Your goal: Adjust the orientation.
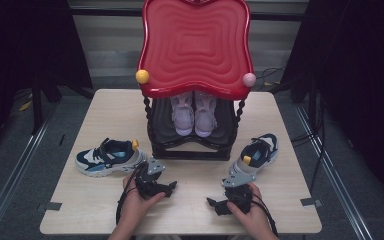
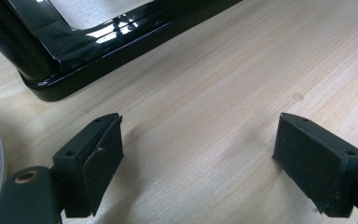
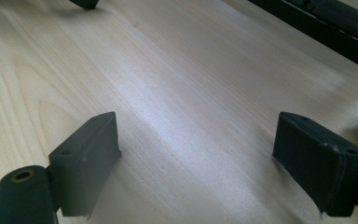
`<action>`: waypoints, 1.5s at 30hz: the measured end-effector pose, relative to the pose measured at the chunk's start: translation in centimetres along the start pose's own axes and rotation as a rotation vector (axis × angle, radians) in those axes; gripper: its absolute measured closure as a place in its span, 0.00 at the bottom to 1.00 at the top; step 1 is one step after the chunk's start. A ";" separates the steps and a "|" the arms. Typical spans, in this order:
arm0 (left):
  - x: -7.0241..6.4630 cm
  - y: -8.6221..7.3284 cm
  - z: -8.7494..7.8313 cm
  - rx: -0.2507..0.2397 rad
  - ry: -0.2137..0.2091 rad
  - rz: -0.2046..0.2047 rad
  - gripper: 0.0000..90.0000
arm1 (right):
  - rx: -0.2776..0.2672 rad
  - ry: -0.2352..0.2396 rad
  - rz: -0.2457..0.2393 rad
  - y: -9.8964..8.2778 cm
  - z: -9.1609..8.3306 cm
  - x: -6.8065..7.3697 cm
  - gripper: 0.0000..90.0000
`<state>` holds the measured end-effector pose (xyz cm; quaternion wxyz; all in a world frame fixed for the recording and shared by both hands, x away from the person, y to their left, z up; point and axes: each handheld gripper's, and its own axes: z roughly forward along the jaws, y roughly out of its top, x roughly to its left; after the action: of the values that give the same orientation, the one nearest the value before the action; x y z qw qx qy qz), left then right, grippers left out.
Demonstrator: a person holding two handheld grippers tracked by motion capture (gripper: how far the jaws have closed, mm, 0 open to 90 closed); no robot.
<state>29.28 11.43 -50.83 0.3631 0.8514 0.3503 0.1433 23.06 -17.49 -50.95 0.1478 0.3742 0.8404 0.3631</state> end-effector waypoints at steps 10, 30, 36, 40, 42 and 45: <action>0.0 0.0 0.0 -0.002 -0.001 -0.003 0.17 | -0.001 0.008 -0.005 0.0 0.1 -0.1 0.15; 1.2 1.3 -2.8 0.110 -0.024 -0.064 0.22 | -0.002 0.016 -0.011 0.1 0.1 -0.2 0.15; 2.3 1.8 -4.7 0.081 -0.014 -0.090 0.23 | -0.002 0.018 -0.012 0.1 0.1 -0.2 0.15; 3.0 2.4 -6.4 0.067 0.006 -0.108 0.24 | -0.001 0.018 -0.011 0.1 0.1 -0.2 0.15; 3.3 2.7 -7.0 0.067 0.019 -0.114 0.24 | 0.001 0.017 -0.011 0.1 0.1 -0.2 0.15; 3.8 2.8 -7.8 0.057 0.033 -0.132 0.24 | -0.001 0.018 -0.010 0.1 0.1 -0.2 0.15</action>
<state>29.45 16.75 -43.41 0.3417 0.8339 0.4156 0.1228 23.26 -17.55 -50.96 0.1423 0.3665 0.8435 0.3660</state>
